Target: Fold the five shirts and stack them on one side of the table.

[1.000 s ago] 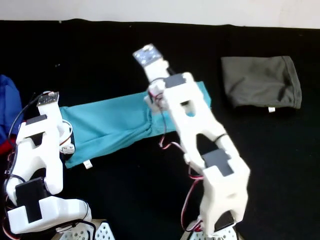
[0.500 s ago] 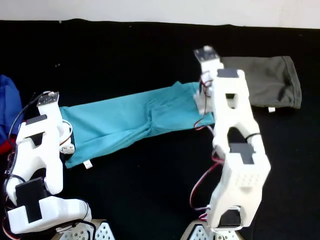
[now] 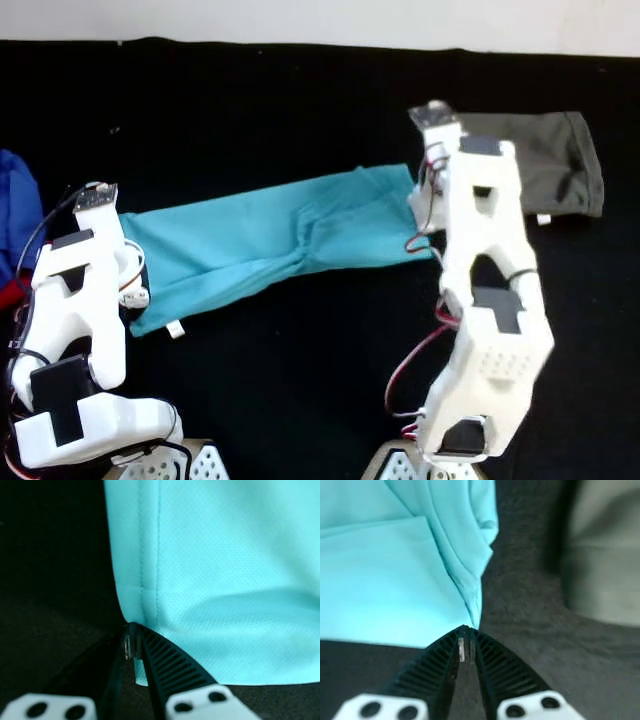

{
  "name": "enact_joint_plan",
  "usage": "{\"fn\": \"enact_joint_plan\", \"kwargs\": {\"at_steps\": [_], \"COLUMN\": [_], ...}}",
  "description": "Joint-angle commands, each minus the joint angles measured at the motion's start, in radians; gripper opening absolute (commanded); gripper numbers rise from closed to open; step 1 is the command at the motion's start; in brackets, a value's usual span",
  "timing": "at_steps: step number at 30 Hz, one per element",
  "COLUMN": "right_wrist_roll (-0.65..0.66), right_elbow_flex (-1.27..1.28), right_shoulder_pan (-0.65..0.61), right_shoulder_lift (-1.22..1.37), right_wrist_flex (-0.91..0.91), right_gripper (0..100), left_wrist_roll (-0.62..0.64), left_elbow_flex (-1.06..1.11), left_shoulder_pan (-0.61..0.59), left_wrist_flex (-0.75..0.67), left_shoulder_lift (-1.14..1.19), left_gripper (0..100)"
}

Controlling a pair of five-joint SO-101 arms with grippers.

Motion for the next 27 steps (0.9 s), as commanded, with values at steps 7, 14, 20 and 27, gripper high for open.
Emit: {"fn": "enact_joint_plan", "kwargs": {"at_steps": [7,14,20,27], "right_wrist_roll": [0.006,0.005,0.005,0.005], "right_elbow_flex": [0.173,0.84,1.242,1.523], "right_shoulder_pan": [0.073,0.081,0.143,0.165], "right_shoulder_lift": [-0.529,-0.822,-1.007,-1.116], "right_wrist_flex": [0.13,-0.18,-0.432,-0.654], "right_gripper": [0.5,0.5,0.9,0.9], "left_wrist_roll": [0.008,0.008,0.008,0.008], "left_elbow_flex": [-0.001,-0.001,-0.001,-0.018], "left_shoulder_pan": [-0.015,-0.015,-0.012,-0.001], "left_wrist_flex": [-0.029,-0.029,-0.029,-0.023], "left_shoulder_lift": [-0.004,-0.004,-0.004,-0.004], "left_gripper": [1,1,1,1]}}
